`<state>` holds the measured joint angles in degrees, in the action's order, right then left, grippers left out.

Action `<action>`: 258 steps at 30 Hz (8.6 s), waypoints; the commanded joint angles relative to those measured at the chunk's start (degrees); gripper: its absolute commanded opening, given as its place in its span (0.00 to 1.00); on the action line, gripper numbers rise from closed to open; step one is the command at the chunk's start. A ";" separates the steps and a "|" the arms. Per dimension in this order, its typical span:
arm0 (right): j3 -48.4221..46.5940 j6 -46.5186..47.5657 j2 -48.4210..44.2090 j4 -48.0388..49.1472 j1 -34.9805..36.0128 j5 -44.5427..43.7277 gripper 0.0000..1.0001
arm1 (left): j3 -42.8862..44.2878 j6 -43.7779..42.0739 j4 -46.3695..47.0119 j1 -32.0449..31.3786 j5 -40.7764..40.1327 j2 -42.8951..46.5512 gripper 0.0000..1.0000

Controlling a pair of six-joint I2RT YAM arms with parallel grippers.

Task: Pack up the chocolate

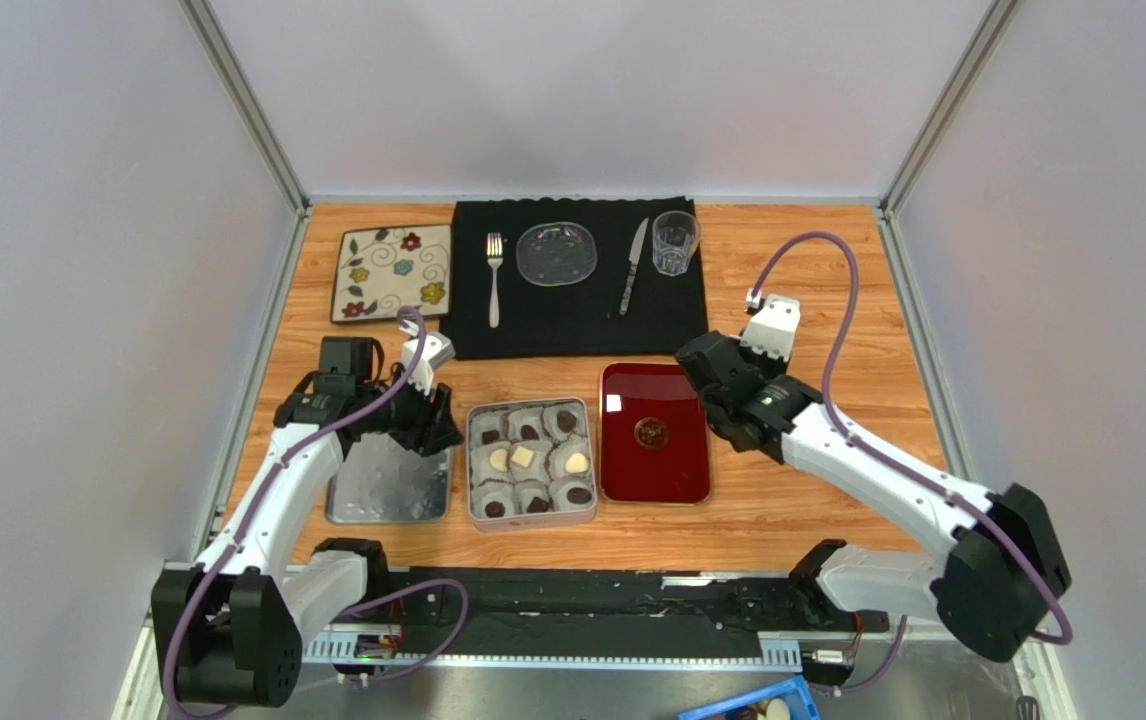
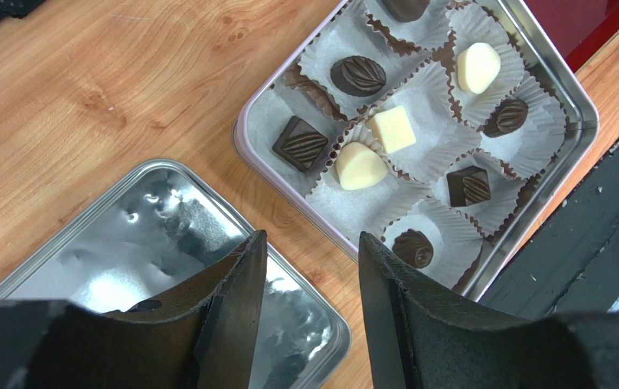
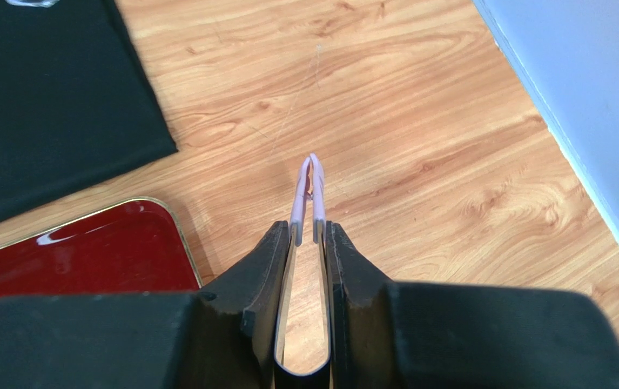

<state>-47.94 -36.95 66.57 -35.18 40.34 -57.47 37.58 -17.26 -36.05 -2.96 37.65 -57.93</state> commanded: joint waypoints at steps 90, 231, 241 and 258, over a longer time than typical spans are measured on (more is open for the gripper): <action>2.06 -8.58 -13.65 4.59 22.86 14.58 0.05 | 11.72 -45.50 -5.09 8.32 -4.78 -26.35 0.47; -2.94 -17.71 -9.79 19.27 24.61 42.43 0.31 | 15.51 -52.71 7.03 8.32 -12.42 25.66 0.00; -1.28 -43.36 -4.00 44.44 18.38 64.93 0.64 | 4.26 -54.46 37.44 8.32 -5.92 39.91 0.00; -15.69 -68.25 20.18 76.56 16.53 72.94 0.72 | 3.64 -71.51 44.23 8.24 2.87 45.28 0.00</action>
<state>-60.58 -99.18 85.56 30.26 57.67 14.87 40.99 -84.09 5.45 5.23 37.69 -12.91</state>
